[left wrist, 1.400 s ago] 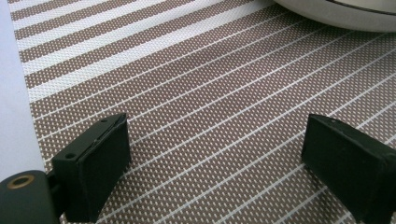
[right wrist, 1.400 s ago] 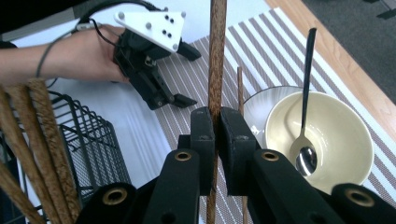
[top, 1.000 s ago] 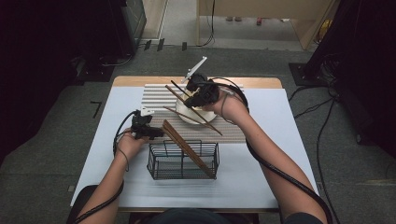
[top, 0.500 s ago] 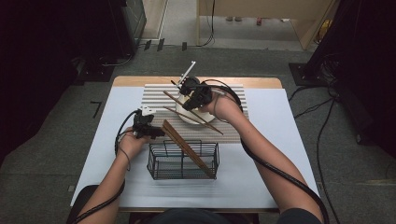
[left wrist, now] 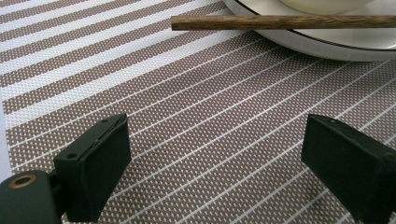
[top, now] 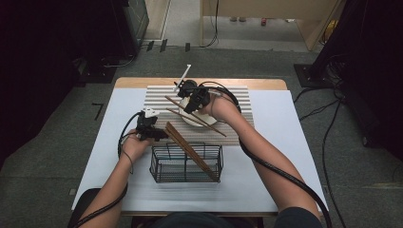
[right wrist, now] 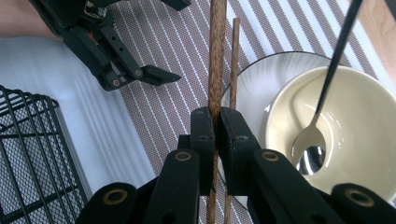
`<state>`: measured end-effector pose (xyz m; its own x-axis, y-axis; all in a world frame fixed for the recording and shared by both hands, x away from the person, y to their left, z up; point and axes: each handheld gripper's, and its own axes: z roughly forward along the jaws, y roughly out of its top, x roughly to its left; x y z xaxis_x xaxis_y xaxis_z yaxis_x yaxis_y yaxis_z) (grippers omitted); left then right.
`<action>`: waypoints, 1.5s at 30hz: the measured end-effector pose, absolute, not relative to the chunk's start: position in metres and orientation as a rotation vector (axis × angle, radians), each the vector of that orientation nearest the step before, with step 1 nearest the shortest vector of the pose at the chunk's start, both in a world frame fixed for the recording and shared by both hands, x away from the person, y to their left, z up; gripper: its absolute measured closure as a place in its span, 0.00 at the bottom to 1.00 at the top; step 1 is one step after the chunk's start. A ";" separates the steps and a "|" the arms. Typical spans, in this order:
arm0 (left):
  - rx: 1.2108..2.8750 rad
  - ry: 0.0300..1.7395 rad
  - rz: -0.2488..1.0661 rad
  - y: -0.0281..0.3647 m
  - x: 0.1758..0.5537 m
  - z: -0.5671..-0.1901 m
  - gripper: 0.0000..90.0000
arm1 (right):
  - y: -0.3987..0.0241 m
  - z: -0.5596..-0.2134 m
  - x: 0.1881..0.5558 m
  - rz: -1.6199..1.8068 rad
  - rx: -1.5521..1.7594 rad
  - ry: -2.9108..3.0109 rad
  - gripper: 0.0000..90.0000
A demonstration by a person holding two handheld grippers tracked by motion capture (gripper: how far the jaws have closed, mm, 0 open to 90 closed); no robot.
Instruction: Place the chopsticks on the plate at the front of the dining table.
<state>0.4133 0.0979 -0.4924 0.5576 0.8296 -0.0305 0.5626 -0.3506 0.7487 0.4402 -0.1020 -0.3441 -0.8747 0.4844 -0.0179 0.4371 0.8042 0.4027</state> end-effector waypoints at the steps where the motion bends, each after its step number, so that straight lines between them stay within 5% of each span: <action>1: 2.057 1.115 0.463 0.098 0.413 -0.492 0.10 | -0.101 -0.345 0.441 0.593 0.738 2.869 0.95; 45: 2.038 1.121 0.445 0.098 0.414 -0.491 0.10 | -0.070 -0.394 0.468 0.361 0.731 2.927 0.95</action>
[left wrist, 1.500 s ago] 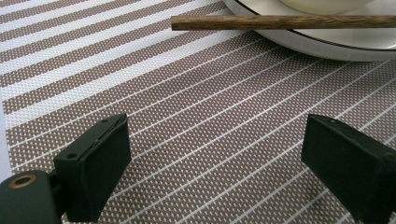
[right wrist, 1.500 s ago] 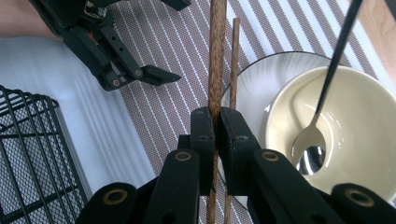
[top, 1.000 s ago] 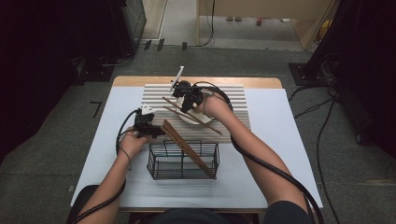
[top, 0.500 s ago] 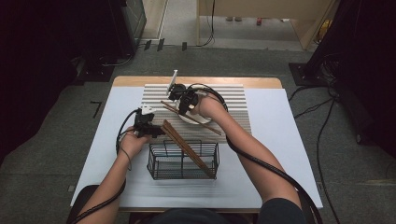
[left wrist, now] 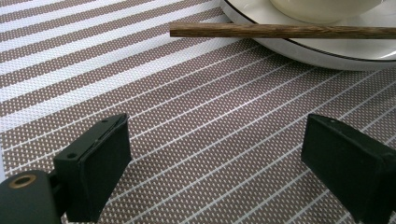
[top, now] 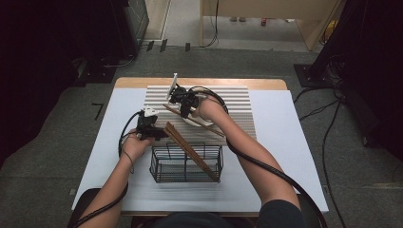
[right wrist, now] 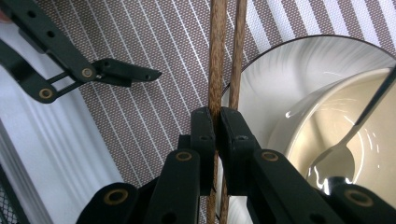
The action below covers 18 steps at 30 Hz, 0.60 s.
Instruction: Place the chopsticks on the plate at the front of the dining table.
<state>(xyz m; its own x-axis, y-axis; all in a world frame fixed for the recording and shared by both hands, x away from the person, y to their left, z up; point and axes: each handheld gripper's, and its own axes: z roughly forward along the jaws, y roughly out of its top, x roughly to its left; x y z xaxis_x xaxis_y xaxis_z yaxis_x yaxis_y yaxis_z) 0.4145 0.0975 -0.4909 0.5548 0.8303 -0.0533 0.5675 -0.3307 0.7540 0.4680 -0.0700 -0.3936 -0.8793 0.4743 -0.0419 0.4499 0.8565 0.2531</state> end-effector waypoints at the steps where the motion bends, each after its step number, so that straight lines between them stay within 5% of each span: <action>1: 2.037 1.121 0.444 0.097 0.414 -0.491 0.10 | -0.070 -0.394 0.469 0.358 0.733 2.928 0.95; 18: 2.034 1.117 0.442 0.096 0.414 -0.491 0.10 | -0.065 -0.411 0.477 0.344 0.752 2.930 0.95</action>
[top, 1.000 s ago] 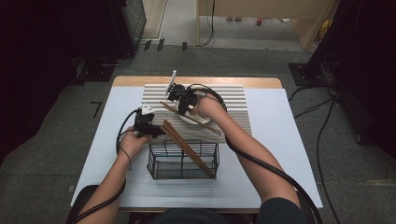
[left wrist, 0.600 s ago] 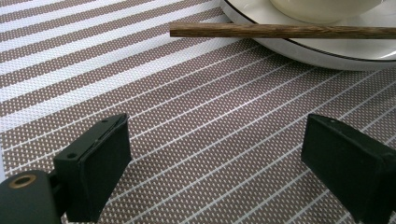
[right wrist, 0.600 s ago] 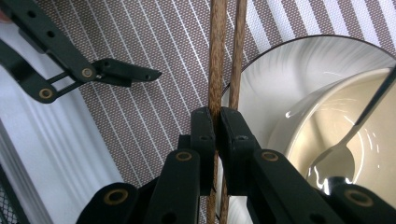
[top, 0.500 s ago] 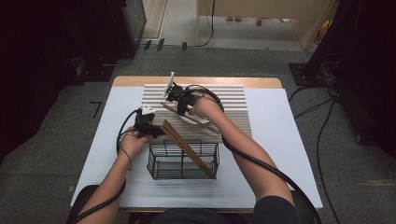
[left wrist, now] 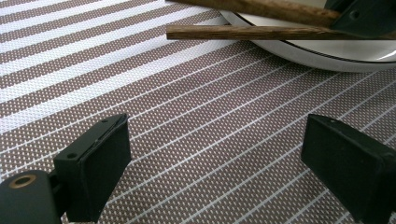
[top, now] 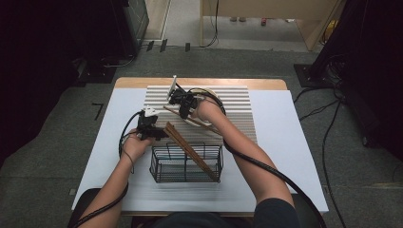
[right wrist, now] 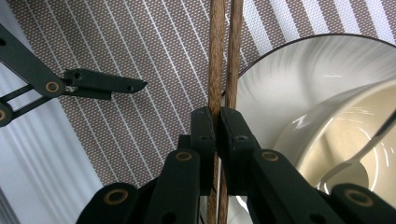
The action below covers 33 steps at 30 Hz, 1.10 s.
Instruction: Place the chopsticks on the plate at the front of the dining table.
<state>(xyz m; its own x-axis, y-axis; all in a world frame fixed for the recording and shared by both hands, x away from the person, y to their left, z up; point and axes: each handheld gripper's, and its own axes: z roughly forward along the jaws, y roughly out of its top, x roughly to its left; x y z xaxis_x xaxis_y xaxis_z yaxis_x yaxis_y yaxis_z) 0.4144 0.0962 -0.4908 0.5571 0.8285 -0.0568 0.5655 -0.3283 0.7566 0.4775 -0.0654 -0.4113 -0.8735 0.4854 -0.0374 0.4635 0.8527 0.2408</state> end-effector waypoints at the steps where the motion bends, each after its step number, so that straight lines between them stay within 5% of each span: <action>1: 2.034 1.117 0.442 0.096 0.414 -0.491 0.10 | -0.065 -0.412 0.478 0.340 0.753 2.930 0.95; 33: 2.039 1.112 0.441 0.094 0.414 -0.491 0.10 | -0.066 -0.425 0.484 0.377 0.829 2.914 0.95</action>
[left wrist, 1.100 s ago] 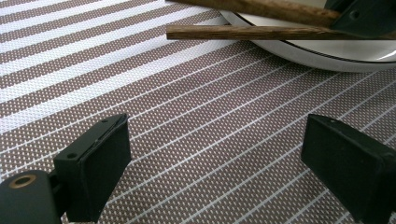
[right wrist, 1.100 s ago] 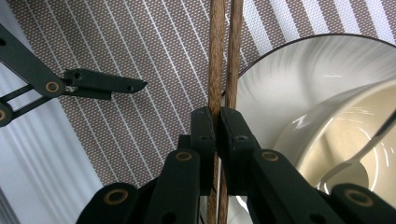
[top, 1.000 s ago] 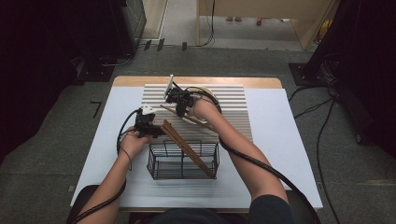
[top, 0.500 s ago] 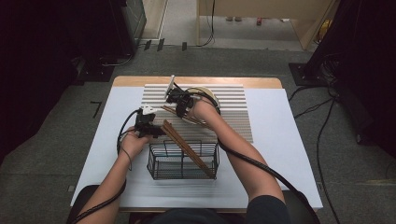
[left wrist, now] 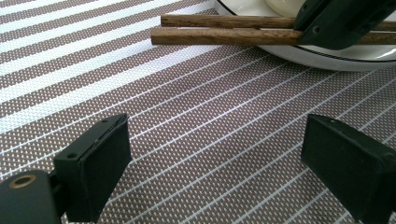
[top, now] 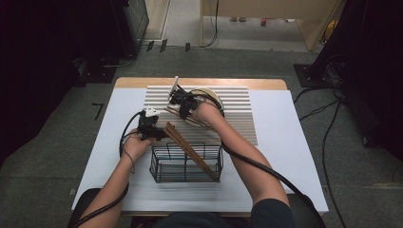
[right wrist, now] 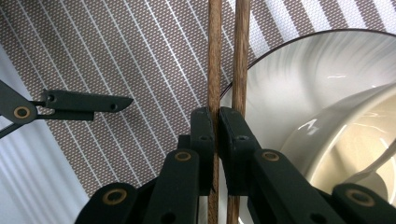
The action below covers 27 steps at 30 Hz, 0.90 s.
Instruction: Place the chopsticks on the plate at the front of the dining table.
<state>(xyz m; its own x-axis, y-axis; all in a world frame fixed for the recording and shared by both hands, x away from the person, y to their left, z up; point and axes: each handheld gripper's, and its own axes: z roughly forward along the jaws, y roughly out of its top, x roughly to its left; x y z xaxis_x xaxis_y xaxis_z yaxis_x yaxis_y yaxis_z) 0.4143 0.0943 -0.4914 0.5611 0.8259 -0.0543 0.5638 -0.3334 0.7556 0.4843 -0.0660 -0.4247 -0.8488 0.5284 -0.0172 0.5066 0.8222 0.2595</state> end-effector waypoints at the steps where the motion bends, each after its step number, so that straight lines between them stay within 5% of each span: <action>1: 2.039 1.113 0.441 0.094 0.414 -0.491 0.10 | -0.066 -0.425 0.484 0.377 0.827 2.916 0.95; 27: 2.039 1.111 0.446 0.094 0.414 -0.492 0.10 | -0.064 -0.425 0.483 0.374 0.826 2.916 0.92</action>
<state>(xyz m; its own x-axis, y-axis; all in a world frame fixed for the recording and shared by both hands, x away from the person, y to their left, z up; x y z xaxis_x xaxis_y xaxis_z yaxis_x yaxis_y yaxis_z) 0.4144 0.0939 -0.4915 0.5607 0.8265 -0.0504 0.5618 -0.3350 0.7564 0.4834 -0.0642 -0.4248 -0.8500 0.5264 -0.0178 0.5048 0.8239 0.2576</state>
